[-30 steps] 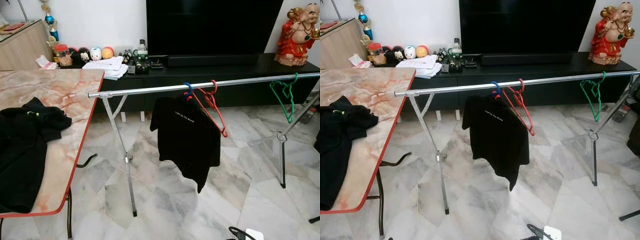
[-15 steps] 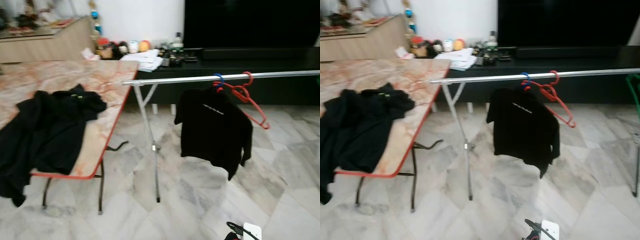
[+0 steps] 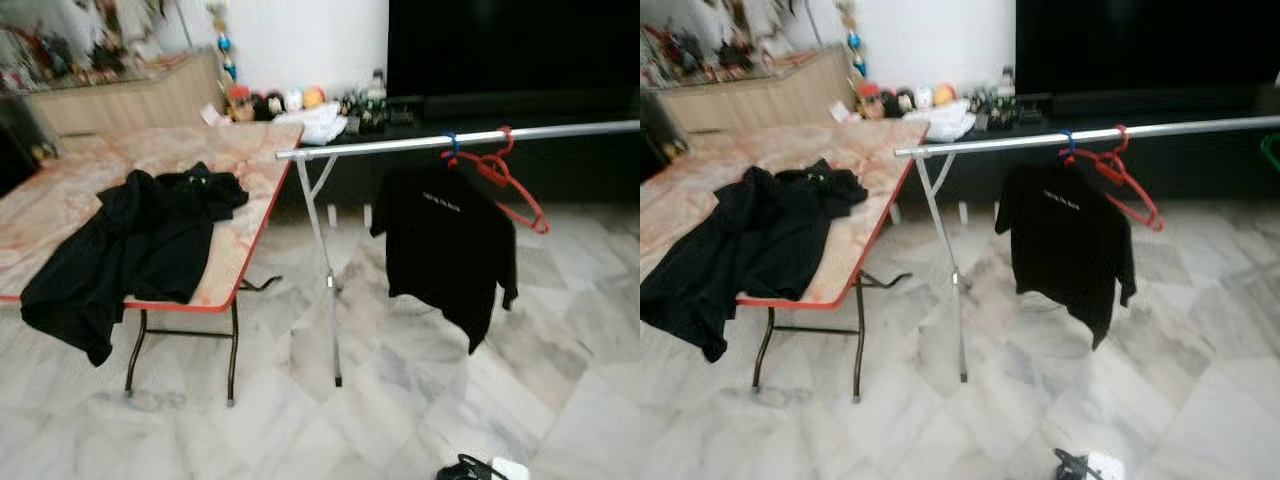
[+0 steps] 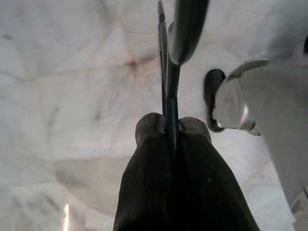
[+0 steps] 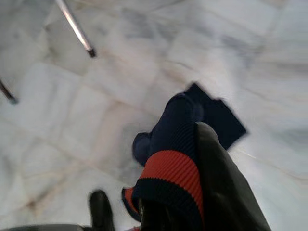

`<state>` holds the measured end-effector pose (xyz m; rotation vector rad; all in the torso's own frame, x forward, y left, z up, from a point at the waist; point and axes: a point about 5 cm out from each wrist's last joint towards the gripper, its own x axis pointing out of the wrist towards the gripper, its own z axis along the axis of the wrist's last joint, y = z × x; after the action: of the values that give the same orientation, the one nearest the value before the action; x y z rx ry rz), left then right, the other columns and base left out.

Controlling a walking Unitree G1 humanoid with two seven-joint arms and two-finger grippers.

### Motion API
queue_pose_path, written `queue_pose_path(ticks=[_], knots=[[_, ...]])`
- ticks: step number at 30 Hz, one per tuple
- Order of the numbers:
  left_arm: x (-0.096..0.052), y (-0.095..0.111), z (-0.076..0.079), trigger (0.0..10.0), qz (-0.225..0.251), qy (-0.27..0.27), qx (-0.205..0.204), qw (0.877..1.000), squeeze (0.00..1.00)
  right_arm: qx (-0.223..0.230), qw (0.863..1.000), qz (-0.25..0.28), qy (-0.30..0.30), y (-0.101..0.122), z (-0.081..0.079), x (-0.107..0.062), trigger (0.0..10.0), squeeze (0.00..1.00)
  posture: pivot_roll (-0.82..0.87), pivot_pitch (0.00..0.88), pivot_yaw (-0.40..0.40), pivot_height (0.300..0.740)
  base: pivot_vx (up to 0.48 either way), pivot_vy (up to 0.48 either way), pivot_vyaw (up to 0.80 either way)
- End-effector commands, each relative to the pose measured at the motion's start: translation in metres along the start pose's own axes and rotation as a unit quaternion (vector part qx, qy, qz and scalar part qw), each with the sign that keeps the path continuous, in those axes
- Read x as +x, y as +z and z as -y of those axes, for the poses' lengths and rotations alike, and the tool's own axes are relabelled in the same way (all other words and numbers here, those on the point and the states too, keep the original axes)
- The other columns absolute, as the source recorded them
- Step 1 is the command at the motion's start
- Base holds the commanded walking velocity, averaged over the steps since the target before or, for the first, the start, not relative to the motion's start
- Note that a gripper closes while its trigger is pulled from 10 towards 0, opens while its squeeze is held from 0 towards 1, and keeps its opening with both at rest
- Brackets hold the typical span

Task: Hang hanger

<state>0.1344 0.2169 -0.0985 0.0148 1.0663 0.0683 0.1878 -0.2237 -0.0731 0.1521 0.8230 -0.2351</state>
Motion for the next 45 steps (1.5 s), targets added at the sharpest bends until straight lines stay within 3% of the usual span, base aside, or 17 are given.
queue_pose_path(ticks=[1,14,19,23,26,33,34,35,36,37,40,41,45], knots=[[-0.002,-0.005,-0.006,10.0,-0.007,0.011,-0.003,1.0,0.0,0.002,1.0,0.003,0.016,-0.001,-0.007,0.0,10.0,0.0,0.02,0.0,0.09,0.74,-0.27,0.0,0.0],[-0.002,-0.01,-0.005,10.0,-0.011,0.016,-0.013,1.0,0.0,0.008,0.999,0.038,0.021,0.002,-0.003,-0.002,10.0,0.0,0.02,0.0,0.075,0.74,-0.168,0.0,0.0],[-0.002,-0.01,-0.005,10.0,-0.011,0.017,-0.012,1.0,0.0,0.016,0.998,0.061,0.022,0.031,-0.017,0.006,10.0,0.0,0.02,0.0,0.074,0.74,0.0,0.0,0.0],[-0.002,-0.008,-0.005,10.0,-0.008,0.018,-0.011,1.0,0.0,0.017,0.996,0.078,0.028,0.04,-0.019,0.008,10.0,0.0,0.01,0.0,0.078,0.74,0.0,0.0,0.0],[-0.002,0.0,-0.006,10.0,0.034,0.029,-0.014,0.999,0.0,0.01,0.988,0.145,0.061,0.078,-0.034,0.01,10.0,0.0,0.01,0.0,0.085,0.74,0.0,0.0,0.0],[-0.004,0.013,-0.006,10.0,0.092,0.03,0.035,0.995,0.0,0.0,0.975,0.2,0.096,0.111,-0.049,0.008,10.0,0.0,0.0,0.0,0.088,0.74,0.0,0.0,0.0],[-0.002,0.04,-0.008,10.0,0.137,0.028,0.043,0.989,0.0,-0.004,0.973,0.208,0.102,0.116,-0.052,0.008,10.0,0.0,0.0,0.0,0.088,0.74,0.0,0.0,0.0],[-0.004,0.082,-0.011,10.0,0.2,0.027,0.066,0.977,0.0,-0.015,0.968,0.22,0.116,0.126,-0.057,0.007,10.0,0.0,0.0,0.0,0.088,0.74,0.0,0.0,0.0],[-0.004,0.082,-0.011,10.0,0.2,0.027,0.066,0.977,0.0,-0.015,0.968,0.22,0.116,0.126,-0.057,0.007,10.0,0.0,0.0,0.0,0.088,0.74,0.0,0.0,0.0],[-0.006,0.099,-0.013,10.0,0.222,0.028,0.097,0.97,0.0,-0.036,0.967,0.22,0.12,0.131,-0.059,0.007,10.0,0.0,0.0,0.0,0.088,0.74,0.0,0.0,0.0],[-0.007,0.113,-0.011,10.0,0.236,0.019,0.15,0.96,0.0,-0.068,0.962,0.23,0.128,0.139,-0.064,0.006,10.0,0.0,0.0,0.0,0.085,0.74,0.0,0.0,0.0],[-0.01,0.123,-0.005,10.0,0.261,0.01,0.186,0.947,0.0,-0.082,0.957,0.242,0.135,0.144,-0.067,0.004,10.0,0.0,0.0,0.0,0.085,0.74,0.0,0.0,0.0],[-0.011,0.134,0.008,10.0,0.274,-0.035,0.218,0.936,0.0,-0.081,0.953,0.255,0.144,0.154,-0.07,0.003,10.0,0.0,0.0,0.0,0.08,0.74,0.0,0.0,0.0]])
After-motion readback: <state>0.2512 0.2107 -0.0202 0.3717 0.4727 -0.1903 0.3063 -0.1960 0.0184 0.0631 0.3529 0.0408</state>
